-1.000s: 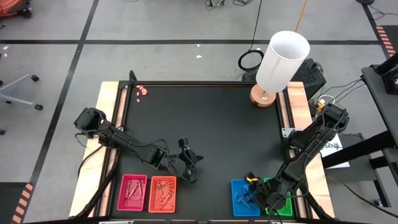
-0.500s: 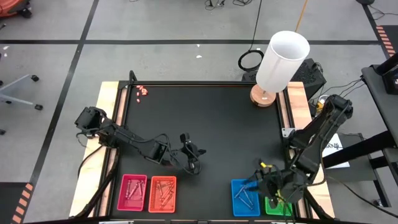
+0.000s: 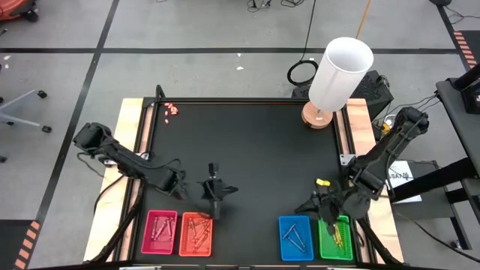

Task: Sort crayons
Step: Return to Home Position

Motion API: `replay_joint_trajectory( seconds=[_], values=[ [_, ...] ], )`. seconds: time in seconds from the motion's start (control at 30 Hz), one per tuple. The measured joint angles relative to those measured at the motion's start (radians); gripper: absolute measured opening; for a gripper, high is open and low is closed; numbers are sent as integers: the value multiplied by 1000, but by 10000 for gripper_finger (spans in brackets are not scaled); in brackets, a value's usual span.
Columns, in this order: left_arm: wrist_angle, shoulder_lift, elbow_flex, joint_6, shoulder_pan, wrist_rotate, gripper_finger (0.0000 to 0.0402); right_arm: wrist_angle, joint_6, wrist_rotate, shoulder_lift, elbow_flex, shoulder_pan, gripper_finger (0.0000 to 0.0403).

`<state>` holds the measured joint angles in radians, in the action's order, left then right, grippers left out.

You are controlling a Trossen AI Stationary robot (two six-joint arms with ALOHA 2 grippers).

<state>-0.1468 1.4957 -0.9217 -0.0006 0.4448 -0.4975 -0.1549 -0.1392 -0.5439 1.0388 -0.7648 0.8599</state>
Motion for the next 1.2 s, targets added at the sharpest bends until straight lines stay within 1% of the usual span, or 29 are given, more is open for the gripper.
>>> replay_joint_trajectory(
  seconds=[0.13, 0.27, 0.4, 0.5, 0.67, 0.87, 1.0, 1.1, 1.2],
  values=[
    [-132, -51, 120, 35, 3, 49, 6, 129, -25, 104, -74, 133, -56, 3],
    [-265, -79, 213, 48, 3, 77, 6, 231, -30, 156, -141, 259, -116, 1],
    [-281, -93, 254, 95, 3, 78, 6, 339, -29, 170, -198, 385, -163, 1],
    [-336, -93, 281, 139, -5, 79, 6, 428, -30, 236, -238, 472, -195, 1],
    [-340, -93, 293, 148, -34, 134, 6, 548, -33, 287, -300, 594, -231, 0],
    [-340, -93, 293, 172, -78, 215, 6, 571, -27, 296, -367, 657, -271, 0],
    [-345, -93, 299, 187, -110, 280, 6, 582, -53, 392, -391, 682, -299, 0],
    [-380, -93, 341, 185, -132, 307, 6, 623, -66, 417, -403, 715, -327, 0],
    [-460, -93, 402, 166, -149, 307, 6, 652, -65, 418, -414, 732, -353, 0]
  ],
)
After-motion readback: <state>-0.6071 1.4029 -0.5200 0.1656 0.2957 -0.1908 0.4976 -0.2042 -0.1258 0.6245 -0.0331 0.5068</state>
